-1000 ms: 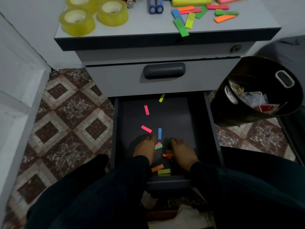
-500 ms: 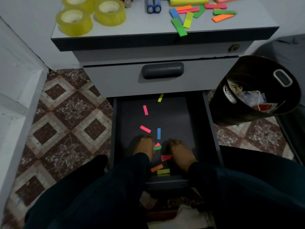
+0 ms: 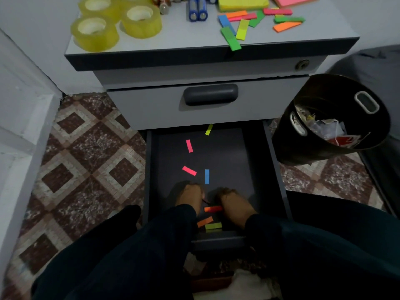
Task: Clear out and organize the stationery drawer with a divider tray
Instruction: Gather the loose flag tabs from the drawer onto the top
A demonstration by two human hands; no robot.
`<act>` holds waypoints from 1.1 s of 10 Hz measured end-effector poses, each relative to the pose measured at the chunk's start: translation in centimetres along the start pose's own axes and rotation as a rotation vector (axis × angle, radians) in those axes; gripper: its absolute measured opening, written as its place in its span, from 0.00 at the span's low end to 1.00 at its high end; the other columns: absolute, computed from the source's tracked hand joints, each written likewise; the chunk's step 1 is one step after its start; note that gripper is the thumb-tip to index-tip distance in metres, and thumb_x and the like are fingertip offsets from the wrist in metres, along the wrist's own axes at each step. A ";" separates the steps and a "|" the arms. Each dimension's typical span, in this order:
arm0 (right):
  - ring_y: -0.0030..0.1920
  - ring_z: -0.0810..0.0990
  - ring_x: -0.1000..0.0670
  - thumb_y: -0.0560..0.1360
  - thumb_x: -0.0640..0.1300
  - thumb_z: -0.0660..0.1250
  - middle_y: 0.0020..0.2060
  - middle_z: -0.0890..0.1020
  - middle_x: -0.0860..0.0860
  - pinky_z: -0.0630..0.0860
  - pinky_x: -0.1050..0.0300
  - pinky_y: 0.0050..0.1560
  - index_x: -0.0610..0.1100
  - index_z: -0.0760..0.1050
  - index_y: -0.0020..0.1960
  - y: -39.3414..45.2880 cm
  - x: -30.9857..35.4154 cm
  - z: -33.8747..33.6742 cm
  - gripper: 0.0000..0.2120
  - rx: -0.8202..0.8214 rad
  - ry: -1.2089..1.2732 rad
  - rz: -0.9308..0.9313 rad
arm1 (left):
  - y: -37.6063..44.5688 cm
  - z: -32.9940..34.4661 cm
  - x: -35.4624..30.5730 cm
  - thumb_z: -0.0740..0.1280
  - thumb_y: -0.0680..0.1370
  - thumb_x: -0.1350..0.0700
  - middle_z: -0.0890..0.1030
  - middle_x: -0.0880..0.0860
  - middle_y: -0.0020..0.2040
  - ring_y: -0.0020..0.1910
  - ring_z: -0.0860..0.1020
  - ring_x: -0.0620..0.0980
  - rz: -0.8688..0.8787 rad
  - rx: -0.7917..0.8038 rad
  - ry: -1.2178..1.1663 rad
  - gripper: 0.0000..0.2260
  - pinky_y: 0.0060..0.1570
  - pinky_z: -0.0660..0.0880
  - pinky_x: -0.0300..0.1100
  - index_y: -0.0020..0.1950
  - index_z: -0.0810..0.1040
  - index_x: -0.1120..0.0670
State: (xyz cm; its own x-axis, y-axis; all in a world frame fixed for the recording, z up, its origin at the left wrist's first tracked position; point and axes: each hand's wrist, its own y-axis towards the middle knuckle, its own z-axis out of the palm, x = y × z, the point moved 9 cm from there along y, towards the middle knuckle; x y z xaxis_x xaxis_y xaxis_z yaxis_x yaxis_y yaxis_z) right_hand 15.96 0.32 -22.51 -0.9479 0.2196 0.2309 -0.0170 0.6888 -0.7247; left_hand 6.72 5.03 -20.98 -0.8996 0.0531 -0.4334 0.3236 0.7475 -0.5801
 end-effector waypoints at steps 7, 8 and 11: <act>0.31 0.77 0.48 0.72 0.26 0.63 0.33 0.75 0.44 0.79 0.59 0.28 0.42 0.70 0.36 -6.5 -2.9 -11.0 0.13 -0.318 0.991 0.096 | -4.3 -8.7 0.3 0.66 0.73 0.73 0.75 0.55 0.35 0.34 0.75 0.48 -0.173 -0.130 -0.935 0.12 0.23 0.75 0.31 0.35 0.73 0.58; 0.30 0.75 0.48 0.73 0.26 0.61 0.31 0.73 0.44 0.77 0.62 0.25 0.41 0.70 0.36 -8.9 -2.1 -13.9 0.13 -0.344 1.041 0.056 | -5.7 -11.9 -1.4 0.66 0.73 0.73 0.76 0.56 0.36 0.34 0.75 0.49 -0.134 -0.176 -0.979 0.11 0.24 0.75 0.31 0.36 0.74 0.59; 0.33 0.76 0.48 0.75 0.28 0.62 0.33 0.74 0.43 0.77 0.62 0.26 0.38 0.70 0.39 -15.2 0.1 -21.2 0.09 -0.418 1.149 -0.074 | -9.8 -19.4 -9.0 0.66 0.73 0.74 0.76 0.57 0.37 0.41 0.77 0.54 0.041 -0.252 -1.088 0.11 0.31 0.78 0.36 0.37 0.73 0.60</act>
State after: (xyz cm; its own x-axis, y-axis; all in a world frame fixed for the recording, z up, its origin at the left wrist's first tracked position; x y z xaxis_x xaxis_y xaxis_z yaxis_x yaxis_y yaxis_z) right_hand 22.86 4.52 2.34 -0.1133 0.5067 0.8547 0.2450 0.8479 -0.4702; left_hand 5.98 10.03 1.96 -0.1141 -0.4349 -0.8932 0.1673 0.8778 -0.4488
